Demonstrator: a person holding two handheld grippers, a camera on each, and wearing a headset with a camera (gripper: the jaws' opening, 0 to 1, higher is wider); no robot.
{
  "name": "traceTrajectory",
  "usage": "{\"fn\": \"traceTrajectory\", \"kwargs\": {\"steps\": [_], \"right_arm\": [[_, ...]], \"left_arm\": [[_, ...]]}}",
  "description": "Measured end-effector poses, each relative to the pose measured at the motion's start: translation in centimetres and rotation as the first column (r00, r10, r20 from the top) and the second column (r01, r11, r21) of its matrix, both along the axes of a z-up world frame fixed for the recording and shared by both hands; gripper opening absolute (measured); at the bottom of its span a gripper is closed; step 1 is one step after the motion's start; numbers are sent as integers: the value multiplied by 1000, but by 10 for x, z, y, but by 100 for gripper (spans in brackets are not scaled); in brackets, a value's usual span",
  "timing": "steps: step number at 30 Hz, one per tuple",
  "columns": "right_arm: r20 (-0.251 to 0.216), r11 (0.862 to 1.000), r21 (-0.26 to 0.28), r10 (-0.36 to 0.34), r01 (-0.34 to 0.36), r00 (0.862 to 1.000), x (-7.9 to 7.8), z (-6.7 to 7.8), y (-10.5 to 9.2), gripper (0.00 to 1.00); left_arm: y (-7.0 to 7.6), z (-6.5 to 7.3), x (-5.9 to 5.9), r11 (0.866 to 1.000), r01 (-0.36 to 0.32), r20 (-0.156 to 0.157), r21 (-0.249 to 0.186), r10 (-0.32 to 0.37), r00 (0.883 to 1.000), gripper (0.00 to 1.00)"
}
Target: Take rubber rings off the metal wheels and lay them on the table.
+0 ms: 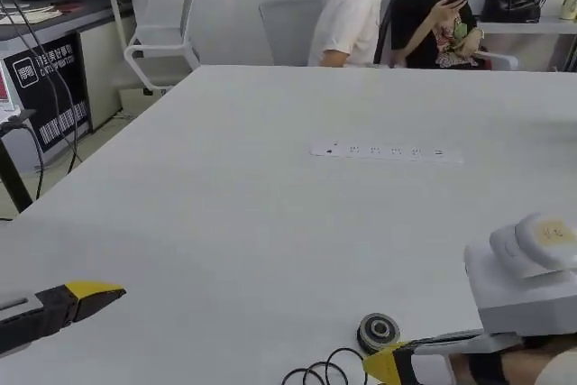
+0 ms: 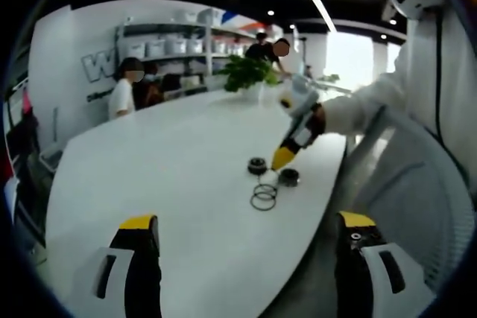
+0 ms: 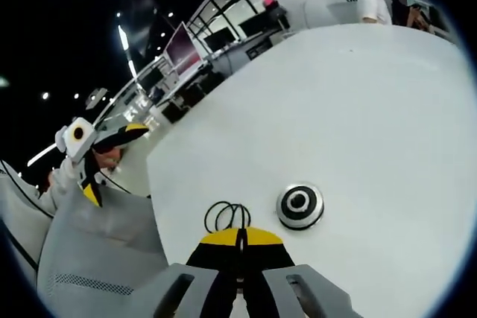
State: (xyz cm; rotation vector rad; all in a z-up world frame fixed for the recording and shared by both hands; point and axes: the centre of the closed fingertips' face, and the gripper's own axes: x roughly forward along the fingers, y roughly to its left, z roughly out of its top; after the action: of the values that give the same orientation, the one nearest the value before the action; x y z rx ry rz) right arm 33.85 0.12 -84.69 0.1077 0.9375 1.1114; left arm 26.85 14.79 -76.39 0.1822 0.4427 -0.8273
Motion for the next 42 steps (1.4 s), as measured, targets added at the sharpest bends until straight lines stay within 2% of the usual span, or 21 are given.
{"fn": "traceTrajectory", "kwargs": {"steps": [6, 8, 11, 16, 19, 24, 27, 34, 42], "right_arm": [[11, 999, -37, -13, 14, 1000, 6, -8, -4, 0], [29, 998, -64, -18, 20, 999, 9, -13, -6, 0], [46, 996, -91, -10, 14, 999, 11, -17, -8, 0], [63, 995, -103, 17, -10, 998, 10, -19, -6, 0], [84, 992, -123, 22, -12, 996, 12, -20, -8, 4], [85, 992, -123, 21, -10, 996, 12, -20, -11, 3], [79, 995, -102, 8, 0, 997, 13, -16, -14, 3], [112, 994, -106, -4, 16, 994, 20, -10, -23, 5], [157, 993, -83, -76, 89, 985, 34, 1, -39, 9]], "left_arm": [[2, -1, -1, 1000, -10, -4, 4, 10, 1000, 100], [1, -2, -2, 1000, -7, -8, 5, 7, 1000, 99], [1, -3, -3, 1000, -10, -11, 4, 10, 1000, 99], [2, -2, -3, 1000, -17, -11, 0, 17, 1000, 98], [3, -2, -2, 1000, -20, -9, 3, 20, 1000, 98], [4, -1, -2, 1000, -22, -7, 6, 22, 1000, 98], [3, 0, -2, 1000, -19, -7, 8, 19, 1000, 98], [3, 5, 2, 1000, -18, 6, 13, 18, 1000, 98], [4, 11, 6, 999, -8, 19, 32, 8, 1000, 98]]}}
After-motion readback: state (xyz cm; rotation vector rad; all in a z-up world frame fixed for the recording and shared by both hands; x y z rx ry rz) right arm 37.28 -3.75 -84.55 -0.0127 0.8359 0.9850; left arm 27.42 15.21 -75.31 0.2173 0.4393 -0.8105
